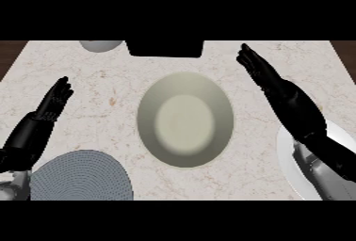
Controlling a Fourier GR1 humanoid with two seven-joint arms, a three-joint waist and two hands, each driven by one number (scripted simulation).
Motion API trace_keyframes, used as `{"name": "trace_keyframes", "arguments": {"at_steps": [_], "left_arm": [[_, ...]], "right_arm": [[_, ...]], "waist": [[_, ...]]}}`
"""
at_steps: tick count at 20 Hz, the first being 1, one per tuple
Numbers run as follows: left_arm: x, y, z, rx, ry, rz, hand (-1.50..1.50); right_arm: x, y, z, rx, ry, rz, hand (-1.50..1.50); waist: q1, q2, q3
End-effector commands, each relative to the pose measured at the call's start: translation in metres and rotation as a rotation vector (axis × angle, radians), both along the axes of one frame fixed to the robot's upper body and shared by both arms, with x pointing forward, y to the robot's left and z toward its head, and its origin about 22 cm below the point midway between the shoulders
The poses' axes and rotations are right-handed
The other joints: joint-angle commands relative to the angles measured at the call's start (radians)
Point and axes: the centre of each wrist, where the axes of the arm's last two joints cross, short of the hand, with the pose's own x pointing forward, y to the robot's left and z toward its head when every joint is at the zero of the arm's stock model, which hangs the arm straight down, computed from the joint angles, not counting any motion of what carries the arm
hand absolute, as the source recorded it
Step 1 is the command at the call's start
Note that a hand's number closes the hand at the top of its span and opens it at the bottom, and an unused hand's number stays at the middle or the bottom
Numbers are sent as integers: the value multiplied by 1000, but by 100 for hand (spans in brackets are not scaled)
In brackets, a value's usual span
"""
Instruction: Pick the sweet potato from the plate and place it in the bowl
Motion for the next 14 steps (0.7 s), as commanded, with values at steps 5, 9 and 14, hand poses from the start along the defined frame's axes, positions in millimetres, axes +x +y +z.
{"name": "trace_keyframes", "arguments": {"at_steps": [5, 9, 14], "left_arm": [[-6, 17, -17, -83, 181, 141, 0], [-5, 18, -26, -141, 299, 144, 0], [20, 7, -14, -144, 316, 108, 0]], "right_arm": [[-31, -141, -74, -96, 452, -531, 150], [-51, -195, -75, -449, 286, -786, -150], [-126, -205, -113, -357, 172, -699, -150]], "waist": [[-103, 5, 33], [-108, 0, 33], [-56, -8, 30]]}}
